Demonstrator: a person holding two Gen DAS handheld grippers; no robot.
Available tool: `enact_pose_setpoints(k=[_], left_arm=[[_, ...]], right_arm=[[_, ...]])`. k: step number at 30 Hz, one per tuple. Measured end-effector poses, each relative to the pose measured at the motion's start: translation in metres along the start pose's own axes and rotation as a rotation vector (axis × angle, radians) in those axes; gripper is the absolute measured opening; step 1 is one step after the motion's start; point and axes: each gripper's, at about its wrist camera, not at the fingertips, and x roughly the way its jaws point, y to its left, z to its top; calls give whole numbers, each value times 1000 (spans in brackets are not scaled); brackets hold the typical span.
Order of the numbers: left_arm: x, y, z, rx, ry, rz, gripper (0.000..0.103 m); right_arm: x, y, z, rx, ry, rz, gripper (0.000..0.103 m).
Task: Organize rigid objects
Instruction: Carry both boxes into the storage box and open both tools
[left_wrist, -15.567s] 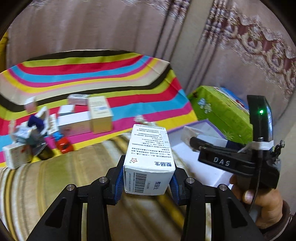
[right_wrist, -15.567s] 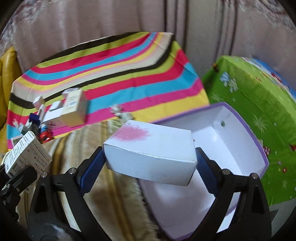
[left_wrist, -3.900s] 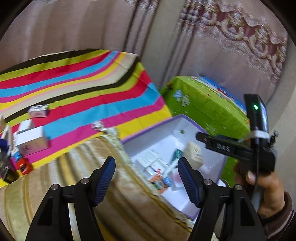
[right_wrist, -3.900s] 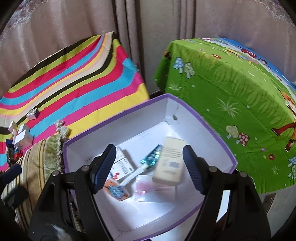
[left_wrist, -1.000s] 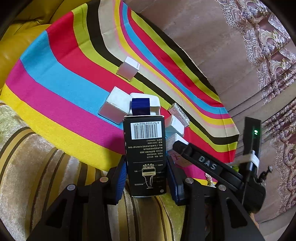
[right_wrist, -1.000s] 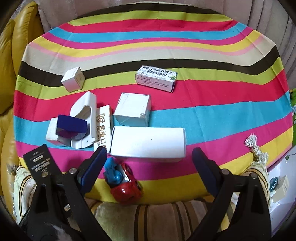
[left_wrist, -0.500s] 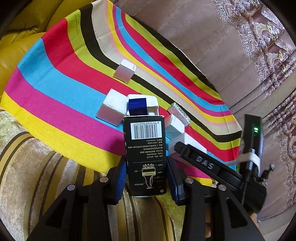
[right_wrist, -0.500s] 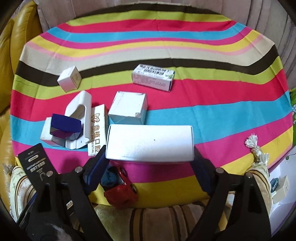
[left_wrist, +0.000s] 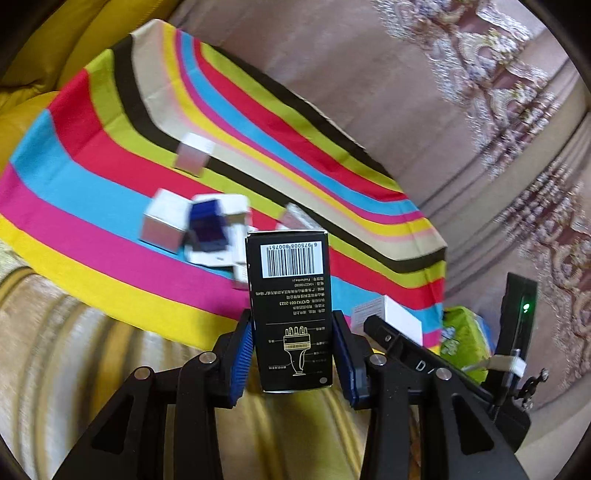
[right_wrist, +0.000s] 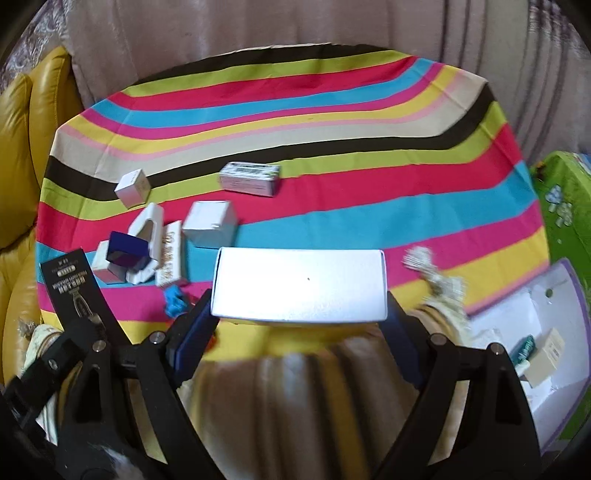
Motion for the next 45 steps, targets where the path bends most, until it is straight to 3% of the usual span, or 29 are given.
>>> enact_pose_setpoints(k=[11, 22, 40, 45], left_arm=[[11, -67, -38, 116, 94, -164, 41], [29, -116, -73, 228, 207, -270, 41], [55, -178, -118, 419, 327, -316, 41], [59, -175, -119, 404, 346, -282, 59]], right_arm=[[-42, -76, -24, 83, -21, -85, 87], [-63, -150, -44, 183, -18, -168, 87], [-87, -244, -78, 316, -27, -270, 87], [-82, -249, -82, 302, 11, -293, 88]])
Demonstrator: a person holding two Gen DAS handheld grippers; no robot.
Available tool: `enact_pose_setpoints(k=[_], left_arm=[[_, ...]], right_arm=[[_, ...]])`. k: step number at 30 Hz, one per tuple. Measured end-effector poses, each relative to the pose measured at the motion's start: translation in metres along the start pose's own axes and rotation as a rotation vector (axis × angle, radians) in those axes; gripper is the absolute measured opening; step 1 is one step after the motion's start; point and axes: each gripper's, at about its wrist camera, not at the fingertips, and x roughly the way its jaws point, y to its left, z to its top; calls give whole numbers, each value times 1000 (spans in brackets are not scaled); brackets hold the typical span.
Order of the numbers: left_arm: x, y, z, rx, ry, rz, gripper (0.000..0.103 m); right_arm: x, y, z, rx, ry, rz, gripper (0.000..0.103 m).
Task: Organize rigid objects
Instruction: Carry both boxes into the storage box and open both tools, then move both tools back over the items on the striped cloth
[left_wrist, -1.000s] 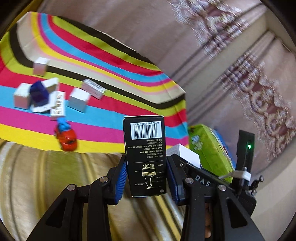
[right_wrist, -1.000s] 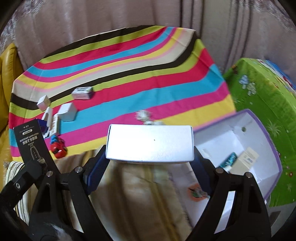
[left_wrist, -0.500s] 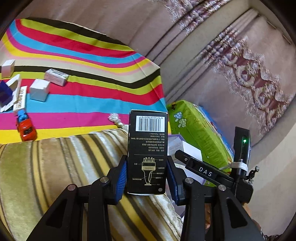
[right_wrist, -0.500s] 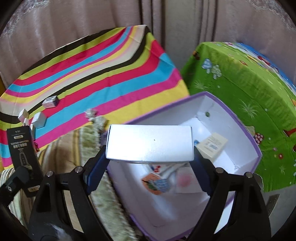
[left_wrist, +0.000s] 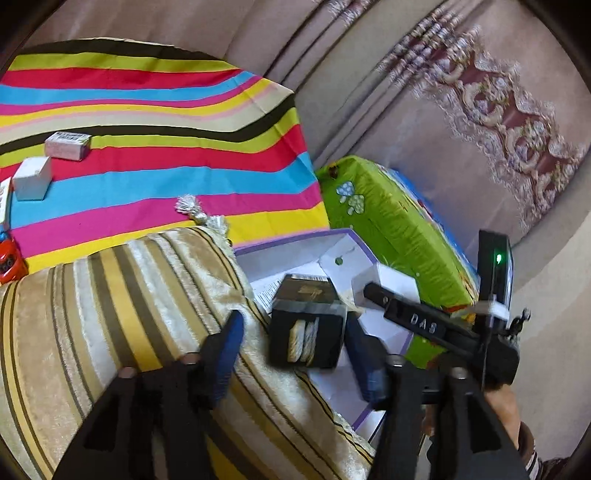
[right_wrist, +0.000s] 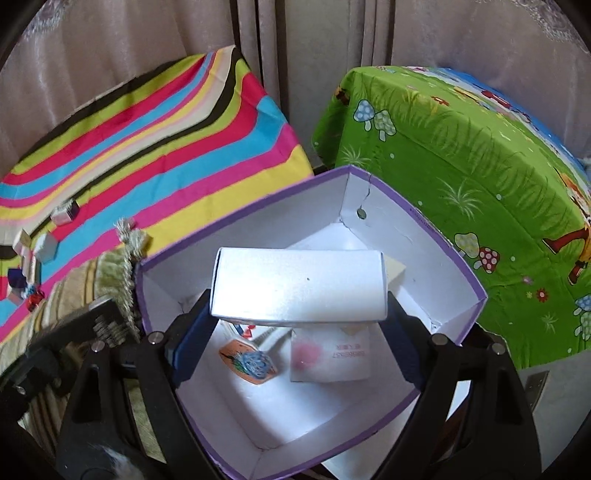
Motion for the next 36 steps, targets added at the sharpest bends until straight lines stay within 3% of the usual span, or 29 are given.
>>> enact_pose_setpoints(k=[10, 23, 36], left_arm=[[-9, 11, -3, -41, -39, -8, 62], [-32, 31, -4, -67, -63, 48, 63], [-98, 105, -14, -256, -168, 152, 66]], right_arm=[[-3, 9, -3, -37, -14, 2, 88], [-11, 30, -6, -90, -21, 38, 89], [-22, 81, -18, -204, -13, 120, 89]])
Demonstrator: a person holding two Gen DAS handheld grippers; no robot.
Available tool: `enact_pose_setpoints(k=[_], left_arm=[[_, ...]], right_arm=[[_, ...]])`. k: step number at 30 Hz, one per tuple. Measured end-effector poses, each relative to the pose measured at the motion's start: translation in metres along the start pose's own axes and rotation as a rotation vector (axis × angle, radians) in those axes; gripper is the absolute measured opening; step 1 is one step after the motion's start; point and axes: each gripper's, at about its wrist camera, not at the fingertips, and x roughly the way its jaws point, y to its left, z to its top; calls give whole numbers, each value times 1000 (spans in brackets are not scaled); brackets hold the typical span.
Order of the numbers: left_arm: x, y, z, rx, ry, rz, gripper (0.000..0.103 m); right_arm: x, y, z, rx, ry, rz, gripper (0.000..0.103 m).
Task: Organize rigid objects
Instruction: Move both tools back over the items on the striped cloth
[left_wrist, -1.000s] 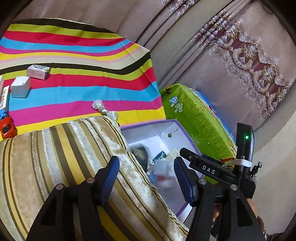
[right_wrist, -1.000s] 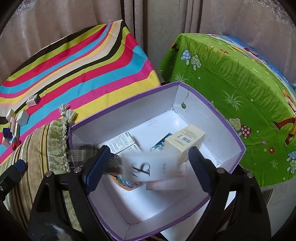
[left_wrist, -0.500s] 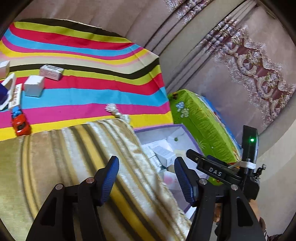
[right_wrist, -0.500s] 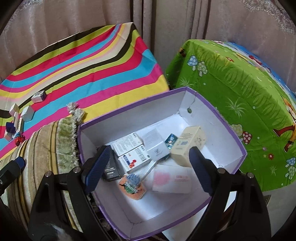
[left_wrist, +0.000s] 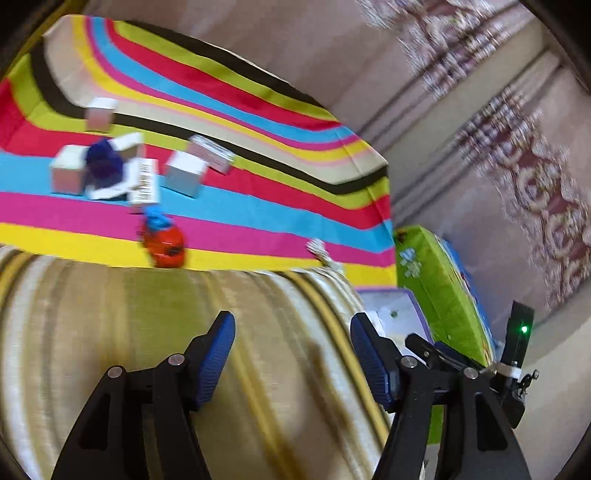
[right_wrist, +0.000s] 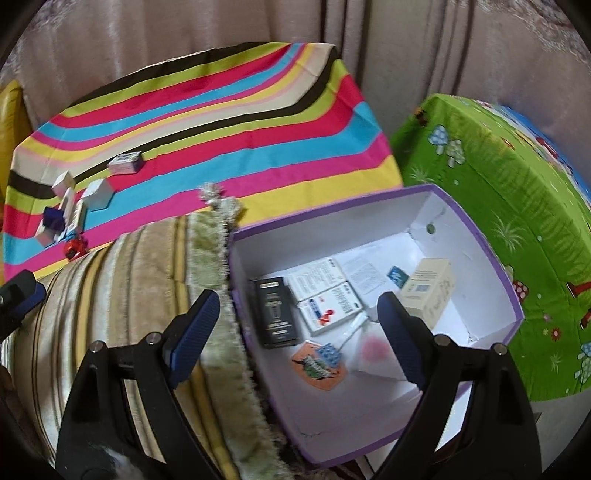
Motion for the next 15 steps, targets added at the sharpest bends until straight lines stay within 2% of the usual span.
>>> enact_pose_setpoints(k=[8, 15], left_arm=[[-36, 53, 10, -108, -79, 59, 66], [-45, 75, 23, -127, -95, 83, 65]], right_arm=[[3, 41, 1, -83, 9, 58, 89], [7, 76, 8, -146, 14, 121, 89]])
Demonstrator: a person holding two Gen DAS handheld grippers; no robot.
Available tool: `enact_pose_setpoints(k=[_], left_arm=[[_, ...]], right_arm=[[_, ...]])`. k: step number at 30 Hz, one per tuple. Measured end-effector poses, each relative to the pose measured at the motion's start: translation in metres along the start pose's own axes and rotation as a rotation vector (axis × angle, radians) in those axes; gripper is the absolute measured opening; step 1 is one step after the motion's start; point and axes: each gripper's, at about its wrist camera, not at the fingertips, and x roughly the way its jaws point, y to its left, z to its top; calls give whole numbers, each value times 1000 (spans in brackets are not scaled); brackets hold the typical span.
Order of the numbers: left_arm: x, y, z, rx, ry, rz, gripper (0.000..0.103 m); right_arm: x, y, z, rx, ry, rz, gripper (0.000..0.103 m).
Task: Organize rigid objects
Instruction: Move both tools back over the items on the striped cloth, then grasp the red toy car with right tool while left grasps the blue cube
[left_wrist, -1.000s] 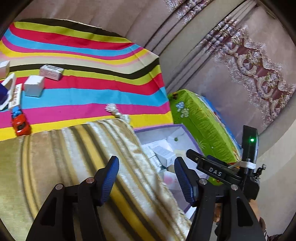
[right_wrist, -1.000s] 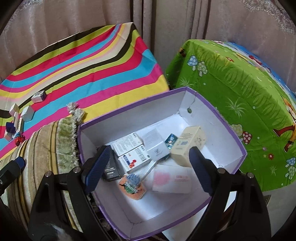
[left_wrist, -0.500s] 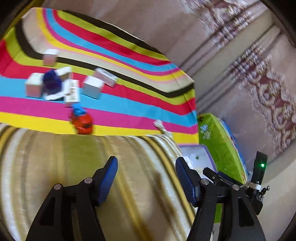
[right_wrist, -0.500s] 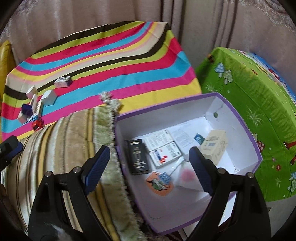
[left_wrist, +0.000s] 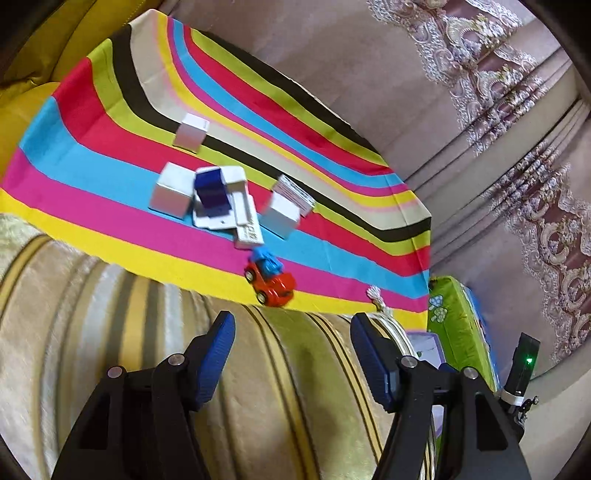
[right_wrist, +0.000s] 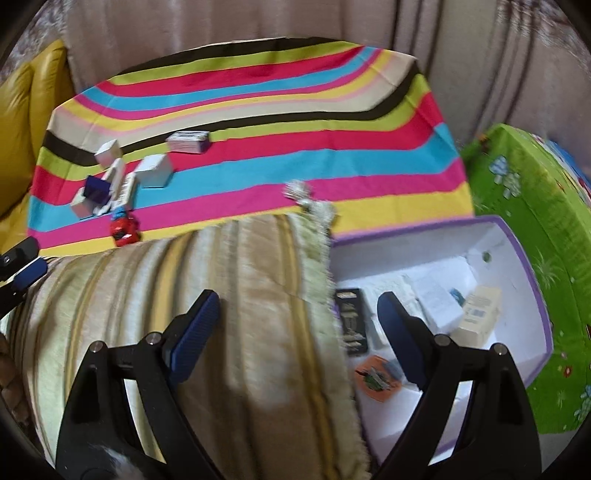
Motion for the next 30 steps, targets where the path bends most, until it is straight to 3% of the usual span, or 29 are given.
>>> enact_pose_setpoints(k=[17, 30], left_arm=[[26, 40, 56, -182, -16, -32, 64], [74, 42, 70, -247, -37, 78, 59]], right_arm=[[34, 105, 34, -212, 43, 168, 89], [69, 152, 52, -319, 105, 200, 89]])
